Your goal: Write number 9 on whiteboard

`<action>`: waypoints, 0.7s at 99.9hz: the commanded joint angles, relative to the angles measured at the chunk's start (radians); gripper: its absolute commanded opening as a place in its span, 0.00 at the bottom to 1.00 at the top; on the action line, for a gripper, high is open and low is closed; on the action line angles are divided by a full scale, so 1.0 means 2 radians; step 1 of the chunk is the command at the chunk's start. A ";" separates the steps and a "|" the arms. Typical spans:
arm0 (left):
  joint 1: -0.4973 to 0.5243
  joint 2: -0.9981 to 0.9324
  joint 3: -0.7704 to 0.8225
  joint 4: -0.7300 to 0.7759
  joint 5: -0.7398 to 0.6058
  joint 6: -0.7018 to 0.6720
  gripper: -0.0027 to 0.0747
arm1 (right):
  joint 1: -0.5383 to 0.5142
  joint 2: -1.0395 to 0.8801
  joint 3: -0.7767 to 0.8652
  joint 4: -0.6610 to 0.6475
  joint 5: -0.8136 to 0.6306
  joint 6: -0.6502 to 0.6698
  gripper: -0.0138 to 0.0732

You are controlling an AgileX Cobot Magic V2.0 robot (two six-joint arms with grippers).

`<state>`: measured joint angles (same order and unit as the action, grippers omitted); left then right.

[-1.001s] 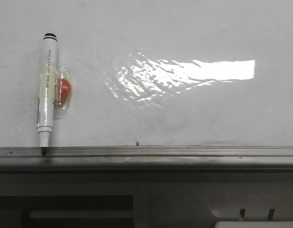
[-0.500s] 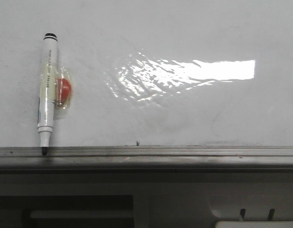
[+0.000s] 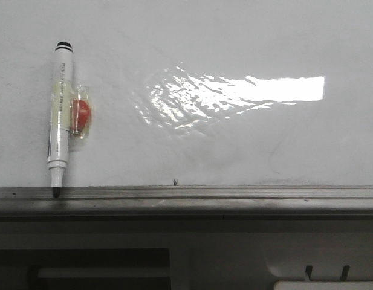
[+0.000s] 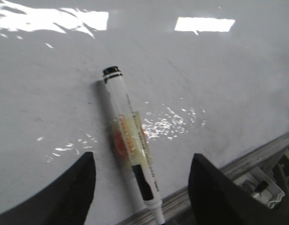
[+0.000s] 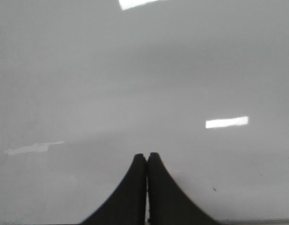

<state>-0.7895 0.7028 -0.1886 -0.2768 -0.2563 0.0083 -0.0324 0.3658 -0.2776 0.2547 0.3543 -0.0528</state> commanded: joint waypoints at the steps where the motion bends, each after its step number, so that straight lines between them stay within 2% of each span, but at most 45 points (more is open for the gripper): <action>1: -0.023 0.035 -0.014 -0.007 -0.069 -0.004 0.56 | 0.001 0.007 -0.018 0.003 -0.039 -0.003 0.08; 25: -0.037 0.122 -0.014 -0.023 -0.150 -0.018 0.56 | 0.001 0.007 -0.018 0.003 -0.036 -0.003 0.08; 35: -0.043 0.151 -0.014 -0.022 -0.161 -0.056 0.55 | 0.001 0.007 -0.018 0.003 -0.036 -0.003 0.08; 70: -0.047 0.212 -0.014 -0.007 -0.196 -0.060 0.55 | 0.001 0.007 -0.018 0.003 -0.032 -0.003 0.08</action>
<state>-0.8768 1.1160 -0.1886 -0.3115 -0.5642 -0.0945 -0.0324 0.3658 -0.2776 0.2547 0.3561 -0.0528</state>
